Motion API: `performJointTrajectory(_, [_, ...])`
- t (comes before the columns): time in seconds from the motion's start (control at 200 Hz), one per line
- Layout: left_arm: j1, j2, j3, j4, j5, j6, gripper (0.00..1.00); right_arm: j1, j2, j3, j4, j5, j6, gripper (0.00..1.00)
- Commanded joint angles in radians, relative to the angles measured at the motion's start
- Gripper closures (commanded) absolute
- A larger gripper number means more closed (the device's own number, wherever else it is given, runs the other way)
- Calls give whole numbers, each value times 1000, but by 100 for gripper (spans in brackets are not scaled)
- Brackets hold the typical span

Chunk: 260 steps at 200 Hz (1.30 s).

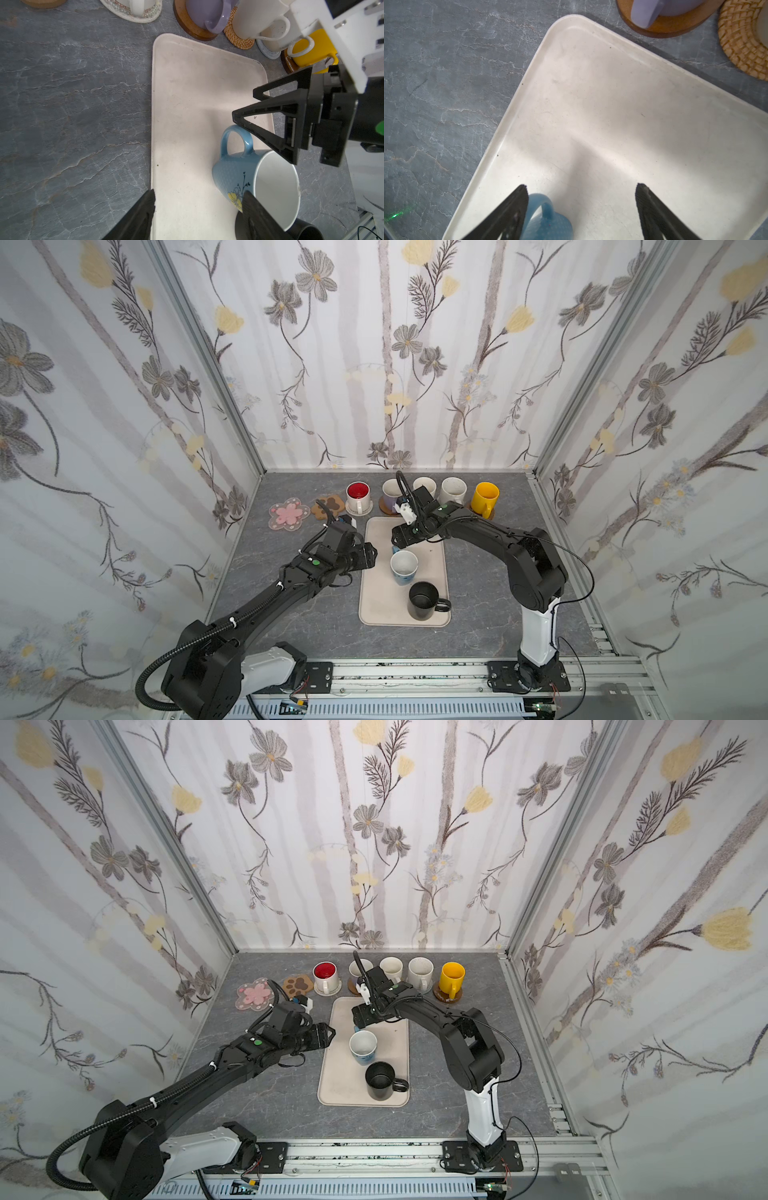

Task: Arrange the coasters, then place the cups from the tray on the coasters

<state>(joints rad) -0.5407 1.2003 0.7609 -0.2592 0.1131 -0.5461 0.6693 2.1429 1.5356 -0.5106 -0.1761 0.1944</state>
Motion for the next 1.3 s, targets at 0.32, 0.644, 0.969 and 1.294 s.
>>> performJointTrajectory(0.32, [5,1,6,8,5,-1,32,54,29,58,-25,0,-19,18])
performJointTrajectory(0.644, [17,12,28,7,16,11,35,46,-25,54,-5,-3,2,17])
performJointTrajectory(0.969, [28,30,53,3,22,24,26,18,-55,75,-86,118,-10,13])
performJointTrajectory(1.294, [66,16,49,3,25,49,0,28,7,99,-151,169,-22,13])
